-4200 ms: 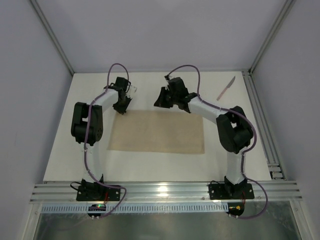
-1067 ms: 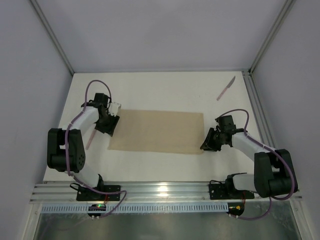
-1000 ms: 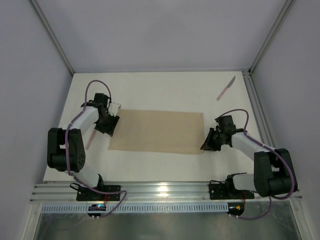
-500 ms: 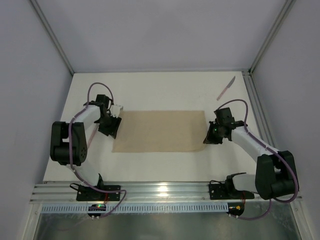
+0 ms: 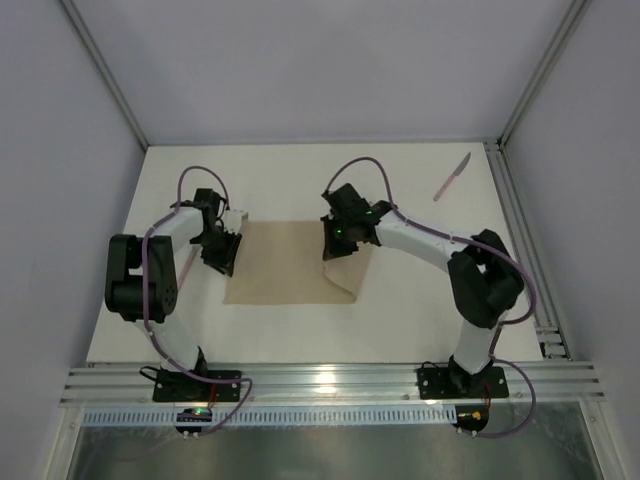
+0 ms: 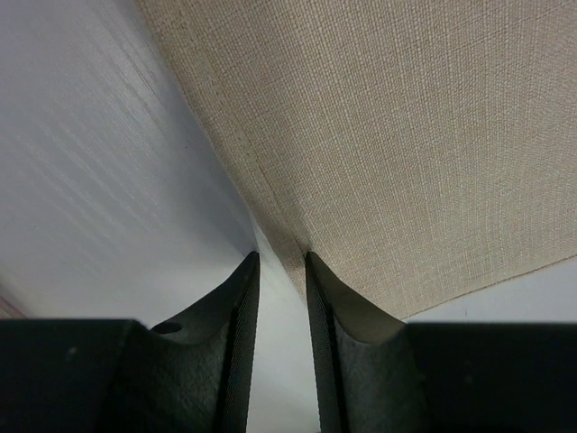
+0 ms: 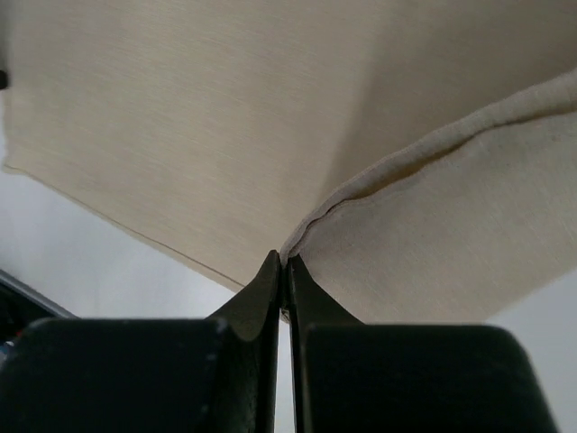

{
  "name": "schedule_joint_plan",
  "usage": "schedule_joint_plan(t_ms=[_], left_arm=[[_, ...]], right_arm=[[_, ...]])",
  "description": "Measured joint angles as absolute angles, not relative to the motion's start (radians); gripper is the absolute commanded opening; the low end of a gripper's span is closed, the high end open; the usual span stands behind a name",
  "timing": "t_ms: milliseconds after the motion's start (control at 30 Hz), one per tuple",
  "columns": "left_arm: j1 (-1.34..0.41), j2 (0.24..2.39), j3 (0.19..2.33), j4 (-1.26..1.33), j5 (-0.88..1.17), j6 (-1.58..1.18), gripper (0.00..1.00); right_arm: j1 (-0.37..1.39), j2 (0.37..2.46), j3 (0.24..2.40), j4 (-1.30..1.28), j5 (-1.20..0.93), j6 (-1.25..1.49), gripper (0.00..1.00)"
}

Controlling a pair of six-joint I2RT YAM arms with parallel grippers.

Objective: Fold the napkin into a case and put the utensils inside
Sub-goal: Fold the rectangle-folded napkin at the center of the board.

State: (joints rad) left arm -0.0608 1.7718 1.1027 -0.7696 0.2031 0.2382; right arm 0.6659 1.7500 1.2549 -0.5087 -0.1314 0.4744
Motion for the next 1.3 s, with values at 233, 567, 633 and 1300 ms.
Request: schedule_joint_plan(t_ms=[233,567,633,1300], left_arm=[[-0.06,1.774,1.103,-0.763,0.214,0.238,0.17],[-0.056,1.78,1.102,-0.756,0.246,0.238,0.05],[-0.055,1.781,1.102,-0.756,0.25,0.239,0.03],[-0.033,1.785,1.103,-0.755,0.277,0.205,0.02]], right_arm=[[0.865,2.121,1.686,-0.444,-0.267,0.51,0.04],[0.927,2.31,1.849,-0.327,-0.447,0.659,0.04],[0.925,2.321,1.85,-0.305,-0.467,0.689,0.04],[0.922,2.396,1.889,-0.236,-0.557,0.826,0.04]])
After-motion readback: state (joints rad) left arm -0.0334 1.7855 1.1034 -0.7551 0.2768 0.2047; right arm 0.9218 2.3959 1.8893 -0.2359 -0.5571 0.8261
